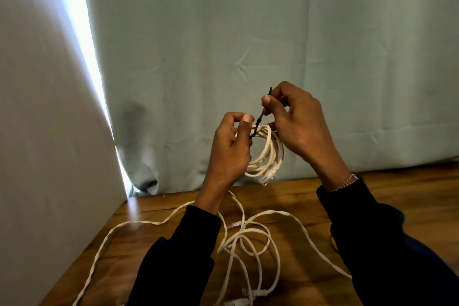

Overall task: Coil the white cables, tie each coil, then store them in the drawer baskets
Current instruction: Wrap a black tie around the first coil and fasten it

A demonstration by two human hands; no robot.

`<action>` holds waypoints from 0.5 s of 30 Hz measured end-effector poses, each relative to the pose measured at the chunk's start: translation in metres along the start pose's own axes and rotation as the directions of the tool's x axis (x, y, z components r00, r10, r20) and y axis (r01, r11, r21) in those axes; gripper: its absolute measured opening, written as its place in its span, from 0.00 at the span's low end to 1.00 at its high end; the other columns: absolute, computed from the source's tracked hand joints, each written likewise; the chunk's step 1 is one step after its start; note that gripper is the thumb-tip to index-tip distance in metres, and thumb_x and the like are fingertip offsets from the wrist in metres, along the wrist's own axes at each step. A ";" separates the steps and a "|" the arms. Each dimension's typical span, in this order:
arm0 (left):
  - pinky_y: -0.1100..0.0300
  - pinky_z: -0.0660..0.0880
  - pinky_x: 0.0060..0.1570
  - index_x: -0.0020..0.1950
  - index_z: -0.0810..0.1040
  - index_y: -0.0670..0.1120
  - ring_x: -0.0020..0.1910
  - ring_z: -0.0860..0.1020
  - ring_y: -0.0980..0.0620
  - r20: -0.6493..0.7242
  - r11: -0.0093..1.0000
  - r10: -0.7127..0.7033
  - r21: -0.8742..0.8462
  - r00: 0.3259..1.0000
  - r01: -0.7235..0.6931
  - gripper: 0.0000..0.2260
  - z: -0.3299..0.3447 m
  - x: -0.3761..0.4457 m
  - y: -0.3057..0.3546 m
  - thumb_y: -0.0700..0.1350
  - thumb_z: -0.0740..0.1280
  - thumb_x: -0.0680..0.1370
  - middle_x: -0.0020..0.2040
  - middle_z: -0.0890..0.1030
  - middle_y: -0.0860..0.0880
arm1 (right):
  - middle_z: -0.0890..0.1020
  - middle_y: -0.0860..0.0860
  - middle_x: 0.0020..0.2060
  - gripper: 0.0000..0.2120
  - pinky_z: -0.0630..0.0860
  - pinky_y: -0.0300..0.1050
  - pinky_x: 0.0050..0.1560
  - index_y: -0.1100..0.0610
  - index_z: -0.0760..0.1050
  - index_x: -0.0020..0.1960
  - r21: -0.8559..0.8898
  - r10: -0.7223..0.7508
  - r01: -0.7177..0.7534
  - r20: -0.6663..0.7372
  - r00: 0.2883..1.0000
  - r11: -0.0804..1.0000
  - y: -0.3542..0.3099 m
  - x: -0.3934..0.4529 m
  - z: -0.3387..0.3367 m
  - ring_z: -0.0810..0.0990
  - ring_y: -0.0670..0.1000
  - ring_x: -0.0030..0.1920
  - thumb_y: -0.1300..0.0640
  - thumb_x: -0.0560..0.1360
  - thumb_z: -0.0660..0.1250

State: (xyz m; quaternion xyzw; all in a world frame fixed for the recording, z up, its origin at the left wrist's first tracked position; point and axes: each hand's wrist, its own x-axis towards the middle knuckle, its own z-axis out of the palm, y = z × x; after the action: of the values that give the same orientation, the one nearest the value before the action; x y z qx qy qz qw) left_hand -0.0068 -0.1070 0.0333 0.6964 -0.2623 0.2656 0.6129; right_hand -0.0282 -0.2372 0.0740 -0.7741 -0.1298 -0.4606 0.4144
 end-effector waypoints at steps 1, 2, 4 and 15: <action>0.66 0.72 0.32 0.59 0.75 0.44 0.30 0.74 0.59 -0.013 1.000 0.003 0.015 1.000 -0.003 0.14 0.000 0.000 0.000 0.53 0.58 0.84 0.38 0.77 0.52 | 0.83 0.49 0.43 0.09 0.80 0.40 0.38 0.56 0.76 0.51 -0.053 -0.035 0.033 -0.033 0.999 0.998 0.001 0.000 0.002 0.82 0.46 0.38 0.51 0.82 0.63; 0.68 0.72 0.33 0.58 0.75 0.44 0.30 0.75 0.60 -0.020 1.000 0.007 0.020 1.000 -0.006 0.14 0.001 0.000 0.001 0.53 0.59 0.84 0.38 0.77 0.53 | 0.83 0.49 0.42 0.08 0.78 0.38 0.36 0.56 0.75 0.51 -0.096 -0.058 0.052 -0.064 0.996 0.994 0.003 0.000 0.003 0.81 0.45 0.38 0.51 0.83 0.62; 0.68 0.71 0.33 0.57 0.75 0.44 0.30 0.76 0.60 -0.021 1.000 0.029 0.013 0.999 -0.029 0.15 0.004 -0.003 0.004 0.55 0.60 0.82 0.37 0.77 0.53 | 0.81 0.51 0.41 0.07 0.73 0.35 0.33 0.56 0.73 0.50 -0.142 -0.069 0.053 -0.111 0.991 0.989 0.007 0.001 0.005 0.78 0.45 0.37 0.52 0.83 0.62; 0.69 0.77 0.43 0.61 0.71 0.49 0.42 0.80 0.58 0.214 0.999 -0.017 0.034 0.977 0.010 0.28 -0.004 -0.009 0.017 0.46 0.81 0.66 0.49 0.80 0.49 | 0.81 0.50 0.43 0.05 0.71 0.32 0.32 0.53 0.69 0.49 -0.146 0.010 -0.035 -0.169 0.986 0.989 0.016 0.007 0.000 0.77 0.42 0.35 0.53 0.82 0.62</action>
State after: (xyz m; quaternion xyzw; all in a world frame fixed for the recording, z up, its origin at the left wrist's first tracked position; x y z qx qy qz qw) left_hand -0.0250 -0.1043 0.0392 0.7325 -0.3178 0.1892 0.5716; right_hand -0.0151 -0.2479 0.0715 -0.7627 -0.0512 -0.5277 0.3704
